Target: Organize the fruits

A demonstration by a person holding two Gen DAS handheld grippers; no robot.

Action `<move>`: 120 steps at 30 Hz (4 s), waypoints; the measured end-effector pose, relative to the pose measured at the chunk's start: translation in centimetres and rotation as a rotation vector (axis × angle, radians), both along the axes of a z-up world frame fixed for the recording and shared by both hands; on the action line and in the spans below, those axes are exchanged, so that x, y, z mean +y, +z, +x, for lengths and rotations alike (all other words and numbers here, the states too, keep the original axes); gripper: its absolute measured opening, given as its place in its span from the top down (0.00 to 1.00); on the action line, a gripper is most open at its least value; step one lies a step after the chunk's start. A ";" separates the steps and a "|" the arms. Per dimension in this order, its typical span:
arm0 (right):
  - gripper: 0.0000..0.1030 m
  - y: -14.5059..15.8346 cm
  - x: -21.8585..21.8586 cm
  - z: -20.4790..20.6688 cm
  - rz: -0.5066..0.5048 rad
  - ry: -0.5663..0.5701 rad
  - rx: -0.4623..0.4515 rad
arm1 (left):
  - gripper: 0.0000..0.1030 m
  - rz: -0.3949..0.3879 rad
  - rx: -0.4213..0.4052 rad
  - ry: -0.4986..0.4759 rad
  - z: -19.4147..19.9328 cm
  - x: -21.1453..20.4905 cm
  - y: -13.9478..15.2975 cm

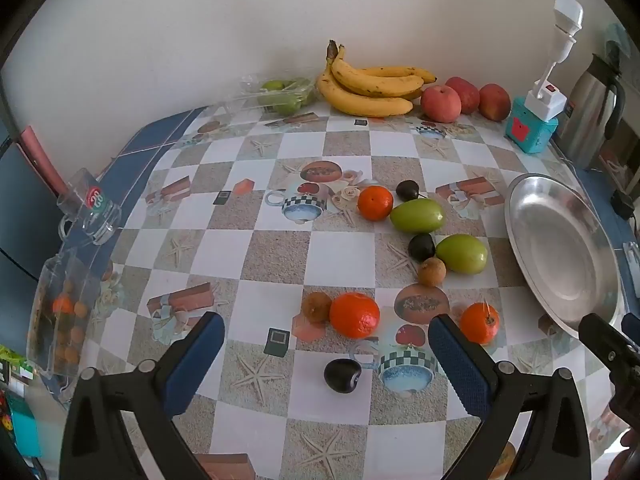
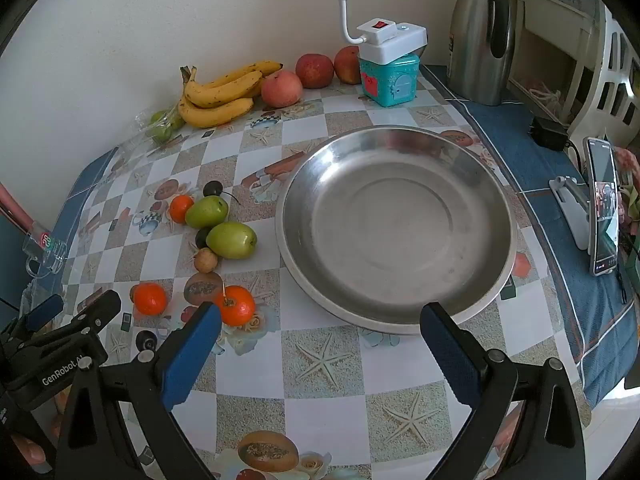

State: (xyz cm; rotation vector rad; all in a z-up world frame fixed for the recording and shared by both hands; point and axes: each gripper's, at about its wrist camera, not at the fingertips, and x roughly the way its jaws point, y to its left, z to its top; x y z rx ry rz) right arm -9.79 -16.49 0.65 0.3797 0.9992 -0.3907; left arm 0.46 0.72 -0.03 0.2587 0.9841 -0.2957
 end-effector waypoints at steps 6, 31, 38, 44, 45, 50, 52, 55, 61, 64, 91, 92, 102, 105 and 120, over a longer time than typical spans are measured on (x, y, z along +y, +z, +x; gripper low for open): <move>0.03 0.1 0.0 0.0 0.002 0.000 -0.001 | 0.00 -0.002 0.004 0.000 -0.1 0.1 0.0; 0.03 0.1 -0.1 -0.1 -0.002 -0.005 -0.004 | 0.00 -0.003 0.008 -0.005 0.0 0.2 0.0; 0.03 0.2 0.0 -0.1 -0.005 -0.006 -0.006 | 0.00 -0.003 0.007 -0.005 0.0 0.2 0.0; 0.03 0.3 -0.3 -0.4 -0.017 -0.012 -0.009 | 0.00 -0.002 0.009 -0.006 0.0 0.1 0.1; 0.03 0.2 -0.3 -0.3 -0.017 -0.011 -0.010 | 0.00 -0.002 0.008 -0.006 0.0 0.2 0.1; 0.03 0.0 -0.2 -0.2 -0.019 -0.012 0.017 | 0.00 -0.003 0.008 -0.003 0.0 0.2 0.1; 0.03 -0.2 -0.3 -0.1 0.016 -0.015 0.035 | 0.00 -0.002 0.004 0.007 0.0 0.3 0.1; 0.03 -0.4 -0.3 0.1 0.035 -0.014 0.026 | 0.00 -0.007 0.014 0.026 0.2 0.7 -0.1; 0.03 -0.9 0.4 1.8 0.100 0.015 0.002 | 0.00 -0.031 0.065 0.081 1.1 1.7 -0.9; 0.03 -1.2 1.1 2.9 0.112 0.031 -0.023 | 0.00 -0.032 0.116 0.102 1.8 1.8 -2.0; 0.34 -5.7 4.2 7.5 0.156 0.174 0.097 | 0.32 0.031 0.365 0.080 3.2 0.2 -7.3; 0.37 -5.9 4.2 7.5 0.160 0.178 0.103 | 0.34 0.030 0.371 0.080 3.2 0.1 -7.4; 0.51 -7.3 5.1 8.1 0.176 0.214 0.136 | 0.52 0.013 0.401 0.079 3.9 0.9 -9.2; 0.54 -7.5 5.1 8.1 0.179 0.211 0.165 | 0.58 0.008 0.401 0.083 4.1 1.2 -9.4; 0.62 -8.0 4.3 7.7 0.227 0.190 0.170 | 0.70 -0.050 0.427 0.090 4.0 2.8 -8.6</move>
